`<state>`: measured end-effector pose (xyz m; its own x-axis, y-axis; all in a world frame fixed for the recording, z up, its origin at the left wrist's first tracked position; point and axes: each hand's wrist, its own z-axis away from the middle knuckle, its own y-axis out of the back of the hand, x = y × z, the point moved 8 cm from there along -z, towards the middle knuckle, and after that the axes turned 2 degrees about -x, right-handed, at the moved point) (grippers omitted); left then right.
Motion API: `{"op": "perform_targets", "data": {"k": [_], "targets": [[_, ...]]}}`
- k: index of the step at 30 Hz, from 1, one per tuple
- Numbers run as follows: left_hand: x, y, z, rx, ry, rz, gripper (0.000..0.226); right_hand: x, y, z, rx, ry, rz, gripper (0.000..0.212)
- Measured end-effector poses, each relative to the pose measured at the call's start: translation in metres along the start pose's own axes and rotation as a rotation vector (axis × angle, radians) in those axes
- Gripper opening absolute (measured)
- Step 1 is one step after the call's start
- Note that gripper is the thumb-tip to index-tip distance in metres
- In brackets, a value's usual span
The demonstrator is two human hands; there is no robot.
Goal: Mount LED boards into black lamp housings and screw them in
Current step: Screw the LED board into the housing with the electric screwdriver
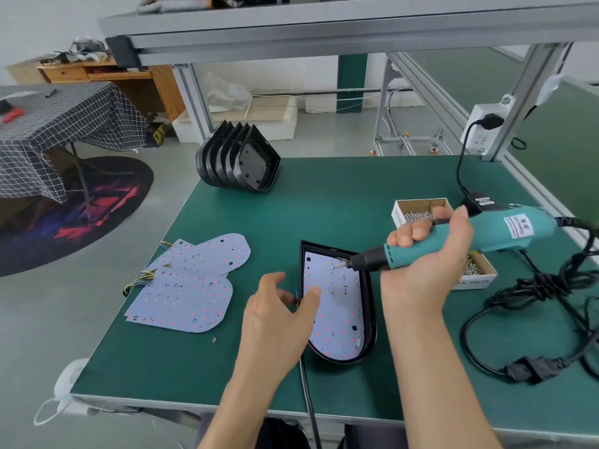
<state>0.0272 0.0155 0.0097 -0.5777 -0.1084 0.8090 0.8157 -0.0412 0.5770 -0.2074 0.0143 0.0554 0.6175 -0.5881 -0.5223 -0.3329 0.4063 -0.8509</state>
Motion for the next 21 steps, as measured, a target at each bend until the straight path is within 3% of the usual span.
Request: {"op": "perform_targets", "data": {"k": [3,8,21], "targets": [[0.002,-0.010,-0.013,-0.084,0.075,-0.048,0.053,0.015,-0.003,-0.005,-0.001,0.010,0.068,0.025],[0.007,-0.018,-0.023,-0.132,0.050,-0.073,0.017,0.030,-0.016,-0.006,-0.069,0.033,0.116,0.020],[0.022,-0.015,-0.020,-0.041,-0.060,-0.091,0.016,0.036,-0.028,-0.004,-0.139,0.055,0.164,0.020]]}}
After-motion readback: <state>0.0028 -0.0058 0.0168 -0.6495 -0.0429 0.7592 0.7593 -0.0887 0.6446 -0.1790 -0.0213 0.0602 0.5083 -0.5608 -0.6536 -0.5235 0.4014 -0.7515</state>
